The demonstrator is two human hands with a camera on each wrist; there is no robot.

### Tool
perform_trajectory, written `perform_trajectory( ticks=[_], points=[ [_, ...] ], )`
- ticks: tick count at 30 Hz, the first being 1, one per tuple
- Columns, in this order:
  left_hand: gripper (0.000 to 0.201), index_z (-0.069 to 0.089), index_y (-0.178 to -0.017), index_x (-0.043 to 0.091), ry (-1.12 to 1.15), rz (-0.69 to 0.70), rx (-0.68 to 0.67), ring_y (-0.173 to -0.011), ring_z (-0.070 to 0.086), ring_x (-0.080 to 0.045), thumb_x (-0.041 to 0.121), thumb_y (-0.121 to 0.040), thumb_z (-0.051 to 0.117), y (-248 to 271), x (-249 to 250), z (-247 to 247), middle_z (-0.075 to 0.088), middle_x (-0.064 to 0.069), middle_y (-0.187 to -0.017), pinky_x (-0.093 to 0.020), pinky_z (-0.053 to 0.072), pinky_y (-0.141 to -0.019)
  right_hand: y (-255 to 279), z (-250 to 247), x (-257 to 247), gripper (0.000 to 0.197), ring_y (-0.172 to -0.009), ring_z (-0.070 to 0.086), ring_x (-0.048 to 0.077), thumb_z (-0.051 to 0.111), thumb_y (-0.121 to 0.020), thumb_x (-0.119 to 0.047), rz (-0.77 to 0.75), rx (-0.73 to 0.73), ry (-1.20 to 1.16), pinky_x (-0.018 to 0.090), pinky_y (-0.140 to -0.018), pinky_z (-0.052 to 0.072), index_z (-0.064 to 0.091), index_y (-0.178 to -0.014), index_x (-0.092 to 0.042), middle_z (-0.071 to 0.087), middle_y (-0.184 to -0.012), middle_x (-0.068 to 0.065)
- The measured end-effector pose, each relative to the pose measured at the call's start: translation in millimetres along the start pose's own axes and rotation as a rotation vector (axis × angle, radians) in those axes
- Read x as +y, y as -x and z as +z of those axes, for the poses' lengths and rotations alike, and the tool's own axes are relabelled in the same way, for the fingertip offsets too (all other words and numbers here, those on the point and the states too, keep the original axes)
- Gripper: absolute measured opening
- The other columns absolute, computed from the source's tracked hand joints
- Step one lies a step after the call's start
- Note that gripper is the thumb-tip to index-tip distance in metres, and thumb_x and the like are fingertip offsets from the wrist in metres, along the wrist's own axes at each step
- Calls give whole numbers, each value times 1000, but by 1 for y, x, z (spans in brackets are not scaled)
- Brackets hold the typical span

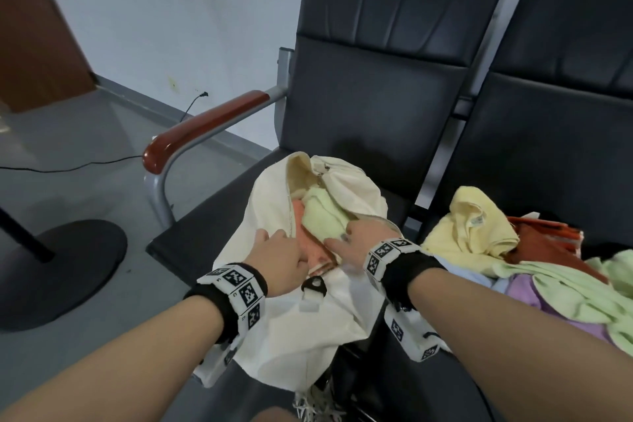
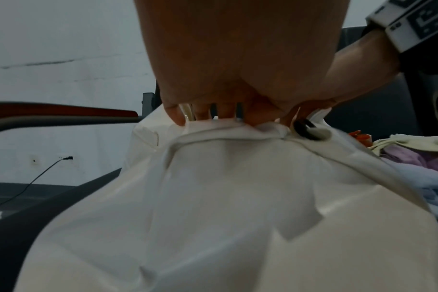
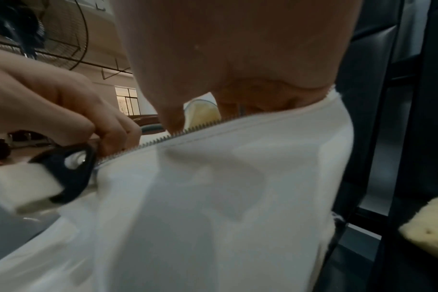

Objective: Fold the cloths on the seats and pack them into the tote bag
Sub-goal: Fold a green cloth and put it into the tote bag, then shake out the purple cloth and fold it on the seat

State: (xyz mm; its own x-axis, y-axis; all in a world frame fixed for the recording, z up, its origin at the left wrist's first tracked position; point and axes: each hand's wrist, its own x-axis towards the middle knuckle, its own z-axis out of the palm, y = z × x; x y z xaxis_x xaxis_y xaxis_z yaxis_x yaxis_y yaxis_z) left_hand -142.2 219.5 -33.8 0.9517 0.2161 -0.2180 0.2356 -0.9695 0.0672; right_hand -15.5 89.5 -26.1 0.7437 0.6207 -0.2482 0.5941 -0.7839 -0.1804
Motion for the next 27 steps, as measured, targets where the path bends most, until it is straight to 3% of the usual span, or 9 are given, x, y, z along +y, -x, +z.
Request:
perform_trajectory(
  ticks=[2, 7, 10, 13, 15, 20, 27],
  points=[
    [31, 60, -81, 20, -32, -8, 72, -93, 41, -19, 24, -96, 34, 10, 4, -8, 52, 4, -89, -39, 26, -85, 13, -10, -2, 45, -73, 56, 22, 47, -85, -59, -24, 35, 17, 29, -60, 39, 51, -65, -19, 53, -70, -1],
    [24, 61, -89, 24, 7, -70, 268, -103, 49, -19, 21, -94, 37, 26, 15, -24, 53, 6, -94, -39, 29, -93, 46, -30, -1, 35, -66, 52, 22, 51, -88, -35, -137, 155, -72, 28, -56, 37, 50, -60, -14, 53, -67, 3],
    [23, 62, -103, 27, 67, -52, 283, -113, 49, -18, 23, -92, 42, 29, 30, -32, 57, 7, -110, -40, 30, -96, 63, -41, 11, 26, -80, 60, 22, 49, -88, -34, -165, 196, -109, 34, -71, 52, 66, -79, -17, 63, -82, 1],
    [28, 59, -117, 29, 85, -4, 299, -133, 37, -19, 27, -92, 47, 26, 56, -35, 52, 6, -131, -41, 29, -102, 84, -50, 33, 28, -100, 58, 21, 50, -90, -34, -157, 207, -76, 38, -87, 51, 72, -100, -19, 64, -104, 2],
    [34, 56, -123, 29, 100, 24, 309, -135, 35, -20, 28, -90, 49, 24, 78, -35, 52, 5, -131, -41, 25, -107, 99, -54, 52, 31, -109, 54, 21, 50, -91, -34, -135, 202, -55, 37, -91, 49, 69, -111, -20, 61, -111, 2],
    [46, 47, -135, 27, 122, 129, 310, -131, 38, -19, 28, -90, 51, 20, 141, -42, 47, 5, -135, -39, 29, -106, 139, -59, 102, 28, -112, 52, 23, 50, -91, -32, -74, 227, 6, 39, -93, 47, 70, -108, -20, 61, -114, 4],
    [53, 41, -141, 25, 98, 242, 262, -131, 38, -20, 29, -89, 52, 12, 229, -40, 47, 2, -136, -39, 32, -106, 190, -57, 181, 34, -123, 46, 22, 53, -91, -31, 78, 235, 11, 38, -101, 42, 62, -123, -23, 57, -127, 2]
  ],
)
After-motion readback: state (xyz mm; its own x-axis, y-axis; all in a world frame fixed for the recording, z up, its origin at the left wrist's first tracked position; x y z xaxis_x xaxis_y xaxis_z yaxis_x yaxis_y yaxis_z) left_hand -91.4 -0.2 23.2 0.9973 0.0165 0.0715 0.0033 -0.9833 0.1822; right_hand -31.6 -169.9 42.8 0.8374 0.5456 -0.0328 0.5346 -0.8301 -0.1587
